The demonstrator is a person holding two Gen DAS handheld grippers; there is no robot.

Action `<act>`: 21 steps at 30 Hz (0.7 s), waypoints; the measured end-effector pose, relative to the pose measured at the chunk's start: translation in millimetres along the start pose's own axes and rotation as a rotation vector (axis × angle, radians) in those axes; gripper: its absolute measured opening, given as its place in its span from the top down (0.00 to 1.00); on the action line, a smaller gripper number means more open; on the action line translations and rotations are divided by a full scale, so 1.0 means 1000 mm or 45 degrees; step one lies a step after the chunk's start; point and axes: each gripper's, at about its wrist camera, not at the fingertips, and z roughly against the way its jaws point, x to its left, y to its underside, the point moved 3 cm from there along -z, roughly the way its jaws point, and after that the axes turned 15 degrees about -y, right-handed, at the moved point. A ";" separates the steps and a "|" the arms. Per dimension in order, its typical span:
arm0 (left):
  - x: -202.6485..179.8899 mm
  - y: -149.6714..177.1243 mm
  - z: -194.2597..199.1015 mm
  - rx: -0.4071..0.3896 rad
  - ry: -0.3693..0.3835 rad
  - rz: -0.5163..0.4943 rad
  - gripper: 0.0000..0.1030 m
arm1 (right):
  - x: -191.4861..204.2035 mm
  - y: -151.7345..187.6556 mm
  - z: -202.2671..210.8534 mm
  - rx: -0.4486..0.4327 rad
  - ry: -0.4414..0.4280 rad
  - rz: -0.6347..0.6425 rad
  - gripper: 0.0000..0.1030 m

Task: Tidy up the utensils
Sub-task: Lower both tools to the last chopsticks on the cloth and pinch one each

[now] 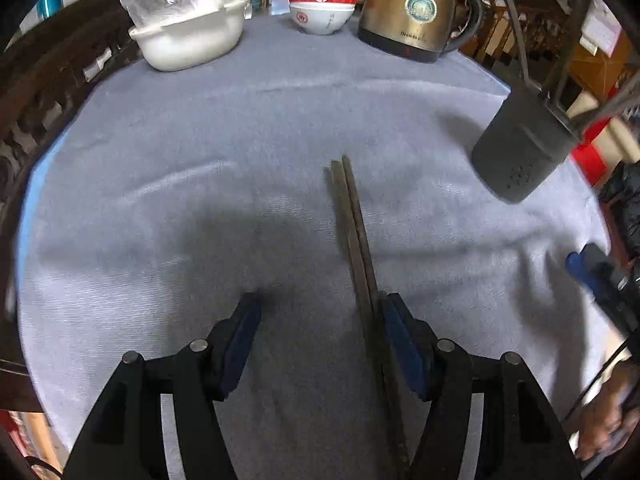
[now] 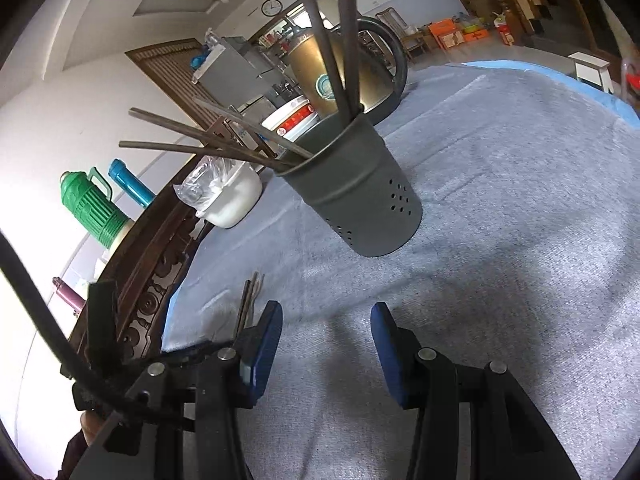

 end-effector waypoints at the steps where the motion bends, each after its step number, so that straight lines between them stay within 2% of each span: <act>1: -0.003 0.005 0.000 -0.009 -0.027 -0.026 0.37 | 0.000 0.000 0.001 -0.002 -0.001 -0.002 0.52; 3: -0.005 0.010 -0.001 -0.004 -0.038 -0.036 0.37 | 0.000 -0.001 0.005 -0.008 -0.008 -0.003 0.52; 8: 0.009 0.014 -0.004 0.024 0.102 0.055 0.38 | 0.004 0.001 0.006 0.002 -0.024 0.010 0.52; 10: 0.013 0.014 -0.005 0.031 0.135 0.073 0.52 | 0.006 0.001 0.006 0.004 -0.025 0.016 0.52; 12: 0.013 0.014 -0.005 0.049 0.194 0.073 0.72 | 0.007 0.001 0.005 0.004 -0.030 0.009 0.52; 15: 0.001 0.018 -0.006 0.077 0.252 0.057 0.85 | 0.007 0.002 0.003 0.005 -0.037 -0.003 0.52; 18: -0.008 0.013 -0.006 0.053 0.249 0.034 0.86 | 0.011 0.003 0.002 0.012 -0.035 0.016 0.52; 21: -0.013 0.013 -0.009 0.086 0.332 0.059 0.88 | 0.014 0.003 0.003 0.013 -0.036 0.025 0.52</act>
